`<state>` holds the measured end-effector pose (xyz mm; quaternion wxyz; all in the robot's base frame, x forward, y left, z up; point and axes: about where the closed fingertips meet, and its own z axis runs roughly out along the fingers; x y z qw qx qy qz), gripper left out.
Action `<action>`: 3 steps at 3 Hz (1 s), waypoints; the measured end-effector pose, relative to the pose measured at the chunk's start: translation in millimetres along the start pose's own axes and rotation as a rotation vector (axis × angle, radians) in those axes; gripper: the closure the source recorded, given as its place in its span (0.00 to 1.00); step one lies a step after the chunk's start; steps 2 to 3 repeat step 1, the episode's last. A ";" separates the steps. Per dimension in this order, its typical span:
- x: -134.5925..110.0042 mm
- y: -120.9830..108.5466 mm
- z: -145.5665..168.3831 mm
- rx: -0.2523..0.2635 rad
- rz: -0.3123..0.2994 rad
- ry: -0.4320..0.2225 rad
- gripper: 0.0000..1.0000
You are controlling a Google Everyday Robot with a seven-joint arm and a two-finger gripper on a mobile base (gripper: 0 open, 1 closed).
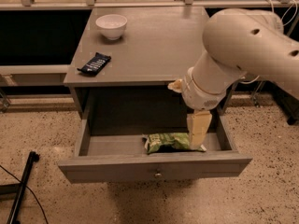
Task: Place green jalapeno chip bag into top drawer
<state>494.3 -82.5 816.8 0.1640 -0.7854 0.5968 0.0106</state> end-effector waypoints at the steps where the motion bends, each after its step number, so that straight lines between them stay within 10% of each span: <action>1: -2.1 0.4 -7.1 0.011 -0.004 0.007 0.00; 3: -2.1 0.4 -7.1 0.011 -0.004 0.007 0.00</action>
Offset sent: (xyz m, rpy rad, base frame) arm 0.0000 0.0000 0.0000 0.0000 0.0000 0.0000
